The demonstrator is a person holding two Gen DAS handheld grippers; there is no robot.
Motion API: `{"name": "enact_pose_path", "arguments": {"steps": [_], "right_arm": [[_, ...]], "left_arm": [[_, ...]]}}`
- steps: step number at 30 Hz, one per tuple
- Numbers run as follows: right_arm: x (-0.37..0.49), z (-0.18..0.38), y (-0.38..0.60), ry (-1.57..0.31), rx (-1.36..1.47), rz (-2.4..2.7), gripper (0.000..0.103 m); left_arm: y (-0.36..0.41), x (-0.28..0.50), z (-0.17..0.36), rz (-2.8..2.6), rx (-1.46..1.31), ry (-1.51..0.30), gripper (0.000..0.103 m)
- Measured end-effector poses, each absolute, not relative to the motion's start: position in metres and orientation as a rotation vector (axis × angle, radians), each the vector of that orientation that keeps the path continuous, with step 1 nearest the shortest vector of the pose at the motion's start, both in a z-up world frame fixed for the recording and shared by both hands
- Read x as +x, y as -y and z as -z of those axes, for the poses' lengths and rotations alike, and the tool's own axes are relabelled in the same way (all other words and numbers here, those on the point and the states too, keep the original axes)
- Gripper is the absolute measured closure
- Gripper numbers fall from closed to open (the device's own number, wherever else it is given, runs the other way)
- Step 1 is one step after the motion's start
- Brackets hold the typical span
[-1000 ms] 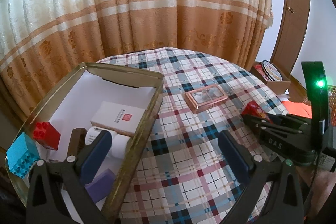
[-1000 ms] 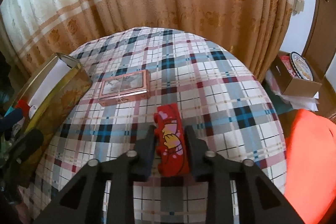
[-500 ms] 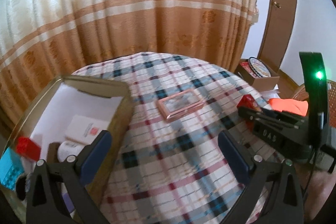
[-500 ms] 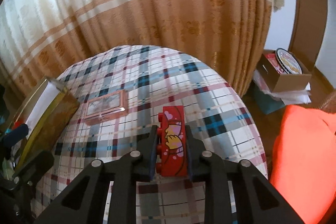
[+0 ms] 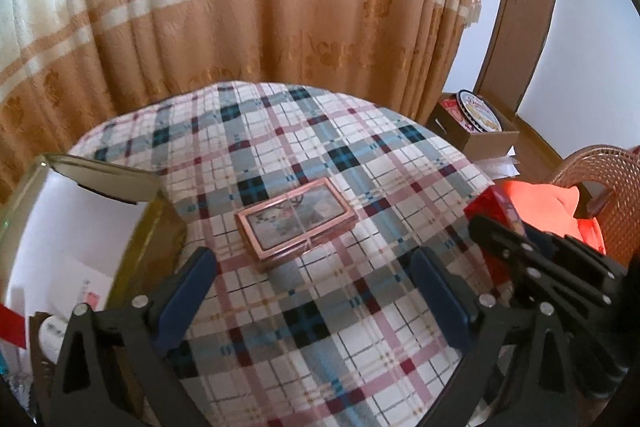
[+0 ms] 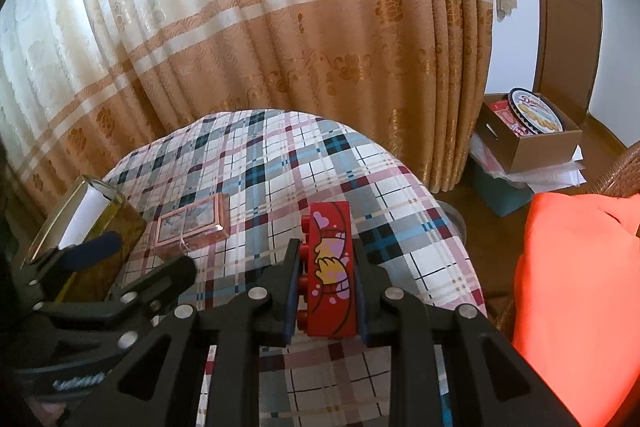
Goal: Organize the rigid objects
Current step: 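Grasp the pink photo frame with the left gripper while the right holds the candy box, then lift the photo frame and candy box up off the table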
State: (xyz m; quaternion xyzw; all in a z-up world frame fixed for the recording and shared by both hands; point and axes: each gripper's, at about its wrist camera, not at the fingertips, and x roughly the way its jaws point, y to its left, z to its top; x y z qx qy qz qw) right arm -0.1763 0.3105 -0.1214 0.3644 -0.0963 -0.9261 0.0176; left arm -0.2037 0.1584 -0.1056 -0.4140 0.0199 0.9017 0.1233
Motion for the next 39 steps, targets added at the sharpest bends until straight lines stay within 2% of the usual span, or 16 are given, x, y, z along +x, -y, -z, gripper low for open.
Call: {"name": "enact_pose_path", "arguments": {"steps": [20,23,26,39], "right_arm": [[-0.18,0.125,-0.311,0.302,1.162,2.849,0.078],[-0.179,0.124,-0.308,0.276,1.157,2.851,0.078],[-0.18,0.124,-0.307,0.274,1.155,2.849,0.078],[-0.184,0.129,-0.314,0.326,1.193,2.826,0.078]], "left_arm": [[-0.17,-0.245,0.131,-2.624,-1.318,0.024,0.003],[-0.168,-0.247,0.132,-2.644,-1.32,0.028,0.006],[-0.169,-0.245,0.132,-2.67,-1.314,-0.018,0.019],[-0.165,-0.228,0.131,-2.632,-1.285,-0.044,0.02]]}}
